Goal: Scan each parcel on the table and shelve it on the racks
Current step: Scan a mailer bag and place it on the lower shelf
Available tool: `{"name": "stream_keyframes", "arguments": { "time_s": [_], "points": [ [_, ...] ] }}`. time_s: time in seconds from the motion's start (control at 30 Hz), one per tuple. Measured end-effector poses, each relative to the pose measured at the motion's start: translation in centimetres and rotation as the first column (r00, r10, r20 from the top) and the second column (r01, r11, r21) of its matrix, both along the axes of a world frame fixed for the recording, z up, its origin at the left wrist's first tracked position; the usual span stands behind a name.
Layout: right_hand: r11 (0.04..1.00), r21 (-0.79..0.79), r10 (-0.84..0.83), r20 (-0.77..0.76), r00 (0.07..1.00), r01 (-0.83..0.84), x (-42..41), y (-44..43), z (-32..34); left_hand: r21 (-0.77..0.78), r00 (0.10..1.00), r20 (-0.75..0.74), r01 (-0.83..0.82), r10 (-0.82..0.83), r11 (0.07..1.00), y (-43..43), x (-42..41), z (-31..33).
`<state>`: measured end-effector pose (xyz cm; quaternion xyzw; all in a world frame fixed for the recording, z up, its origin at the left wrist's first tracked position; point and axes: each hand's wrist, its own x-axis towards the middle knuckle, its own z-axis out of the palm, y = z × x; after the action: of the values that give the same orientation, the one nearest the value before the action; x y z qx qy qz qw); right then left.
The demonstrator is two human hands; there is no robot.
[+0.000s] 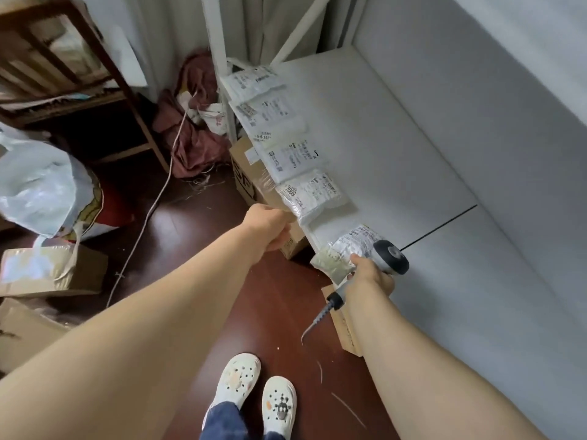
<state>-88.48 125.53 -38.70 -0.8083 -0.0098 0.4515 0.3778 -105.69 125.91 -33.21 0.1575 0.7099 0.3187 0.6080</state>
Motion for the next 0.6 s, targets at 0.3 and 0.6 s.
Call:
{"name": "stream_keyframes", "arguments": {
  "time_s": [0.3,0.6],
  "points": [
    [0.996,-0.085,0.022,0.027,0.999,-0.020,-2.5,4.1,-5.0,-0.034,0.998,0.051,-0.033,0.035,0.999,2.6,-2.0,-4.5],
    [0.987,-0.129,0.088,-0.034,0.996,-0.092,-2.7,5.0,-6.1,-0.065,0.999,0.029,-0.029,0.031,0.997,2.1,-3.2,-5.5]
  ]
}}
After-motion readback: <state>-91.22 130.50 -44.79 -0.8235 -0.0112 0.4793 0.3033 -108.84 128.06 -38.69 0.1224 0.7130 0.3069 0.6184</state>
